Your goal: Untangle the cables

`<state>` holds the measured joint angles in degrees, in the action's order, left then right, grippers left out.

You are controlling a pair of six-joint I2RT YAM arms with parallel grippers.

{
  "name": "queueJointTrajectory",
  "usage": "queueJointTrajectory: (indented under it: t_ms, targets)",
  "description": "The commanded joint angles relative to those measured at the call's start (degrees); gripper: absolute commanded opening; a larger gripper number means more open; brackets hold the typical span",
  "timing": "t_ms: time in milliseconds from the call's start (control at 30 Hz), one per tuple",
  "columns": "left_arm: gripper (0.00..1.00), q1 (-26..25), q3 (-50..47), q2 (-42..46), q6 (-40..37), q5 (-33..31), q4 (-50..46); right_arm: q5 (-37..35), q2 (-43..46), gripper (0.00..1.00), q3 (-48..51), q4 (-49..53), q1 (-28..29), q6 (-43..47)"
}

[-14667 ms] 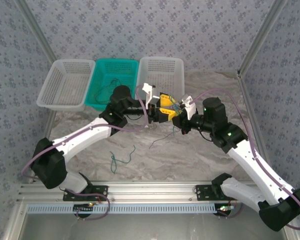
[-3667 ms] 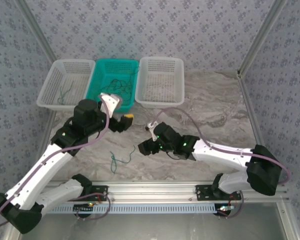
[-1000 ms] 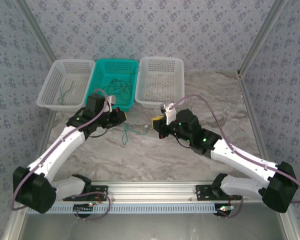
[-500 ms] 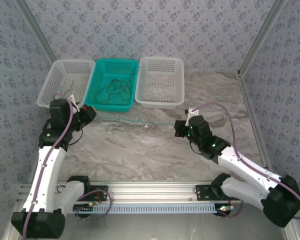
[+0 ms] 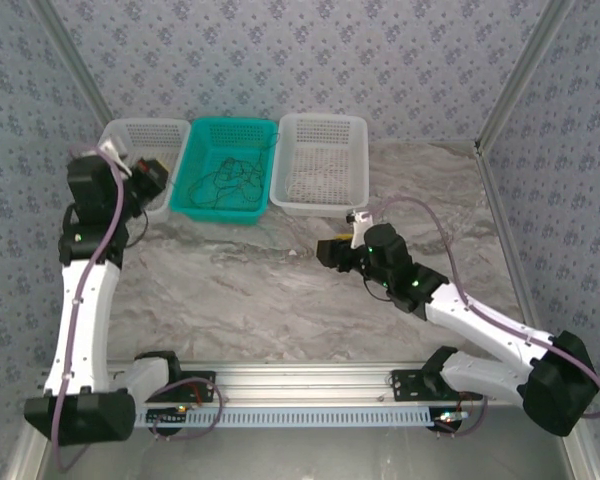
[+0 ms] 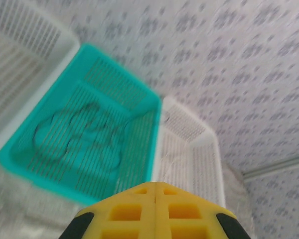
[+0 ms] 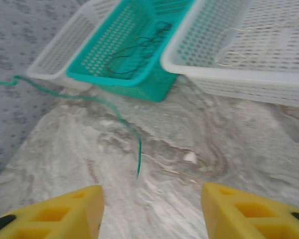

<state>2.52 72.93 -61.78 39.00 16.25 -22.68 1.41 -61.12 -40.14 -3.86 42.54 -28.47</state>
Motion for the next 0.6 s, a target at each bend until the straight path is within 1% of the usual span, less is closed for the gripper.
queueJointTrajectory:
  t_ms: [0,67,133,233,367,567]
  targets:
    - [0.0,0.4,7.9,-3.6,0.2,0.4,5.9,2.2,-0.7,0.63,-2.8,-1.9,0.6,3.3]
    - [0.0,0.8,11.7,-5.8,0.0,0.5,6.7,1.9,-1.0,0.65,-2.1,-1.7,0.4,3.3]
    - [0.0,1.5,16.7,-7.9,-1.6,-0.7,4.7,1.2,-1.0,0.68,-1.3,-1.5,0.3,3.0]
    - [0.0,3.1,23.6,-10.7,-5.3,-4.9,2.4,0.3,-1.1,0.73,0.1,-1.7,0.1,2.2]
    - [0.0,5.3,31.4,-14.5,-11.3,-12.4,0.7,-0.3,-1.2,0.78,0.5,-0.9,-0.6,2.4]
    - [0.0,8.7,32.5,-19.5,-16.2,-22.6,6.6,1.6,-1.8,0.79,-0.3,0.8,-3.5,1.8]
